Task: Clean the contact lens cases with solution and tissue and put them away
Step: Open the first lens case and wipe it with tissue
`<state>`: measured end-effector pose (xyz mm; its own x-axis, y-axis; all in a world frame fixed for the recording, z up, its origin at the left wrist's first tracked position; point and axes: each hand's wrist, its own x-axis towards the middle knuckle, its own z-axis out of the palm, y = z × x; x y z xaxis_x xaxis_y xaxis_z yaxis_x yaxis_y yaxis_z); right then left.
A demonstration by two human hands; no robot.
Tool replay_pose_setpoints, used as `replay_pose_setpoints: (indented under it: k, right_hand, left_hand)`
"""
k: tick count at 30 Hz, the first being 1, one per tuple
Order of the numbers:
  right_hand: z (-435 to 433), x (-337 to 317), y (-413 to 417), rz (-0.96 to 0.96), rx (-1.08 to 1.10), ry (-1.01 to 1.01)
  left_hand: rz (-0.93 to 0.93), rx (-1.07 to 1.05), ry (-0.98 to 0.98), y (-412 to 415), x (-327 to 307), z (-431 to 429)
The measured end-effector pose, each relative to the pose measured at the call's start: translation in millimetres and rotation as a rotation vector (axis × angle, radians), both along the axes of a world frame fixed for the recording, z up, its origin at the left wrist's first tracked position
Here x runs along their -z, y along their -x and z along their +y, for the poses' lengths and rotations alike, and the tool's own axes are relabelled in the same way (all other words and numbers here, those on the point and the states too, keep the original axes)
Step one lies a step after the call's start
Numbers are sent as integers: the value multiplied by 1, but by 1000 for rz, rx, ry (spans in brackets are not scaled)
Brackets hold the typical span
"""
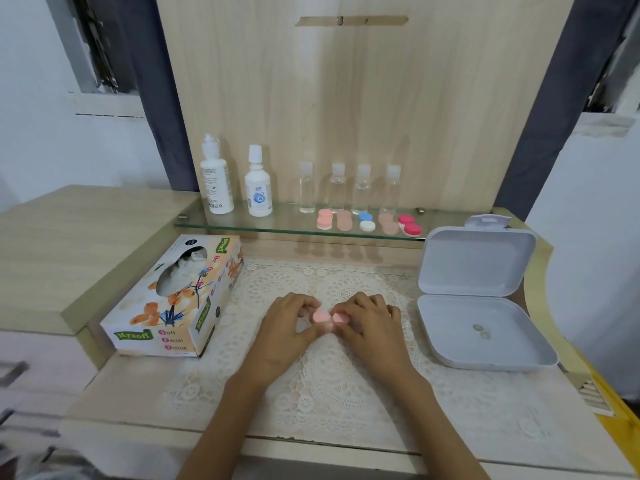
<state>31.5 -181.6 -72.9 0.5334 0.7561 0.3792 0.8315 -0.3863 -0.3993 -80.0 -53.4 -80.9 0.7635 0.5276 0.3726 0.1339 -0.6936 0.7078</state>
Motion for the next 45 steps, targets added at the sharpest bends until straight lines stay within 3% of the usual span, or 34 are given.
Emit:
replay_pose_setpoints:
  k: [4,27,31,34,45]
  right_hand:
    - [2,1,-1,0,10,-3]
    - [1,1,-1,18,10,-14]
    - [0,0,-1,24,4,-23]
    - [1,1,-1,31,2,-24]
    - [1,2,-1,33,13,-47]
  left_hand:
    - [29,103,-64,2,1,2]
    - [-19,99,-74,2,2,0]
    - [-82,-86,-136,5,-3,-1]
    - [36,-247,-220,8,-3,0]
    - [113,-180,-330,6,0,-2]
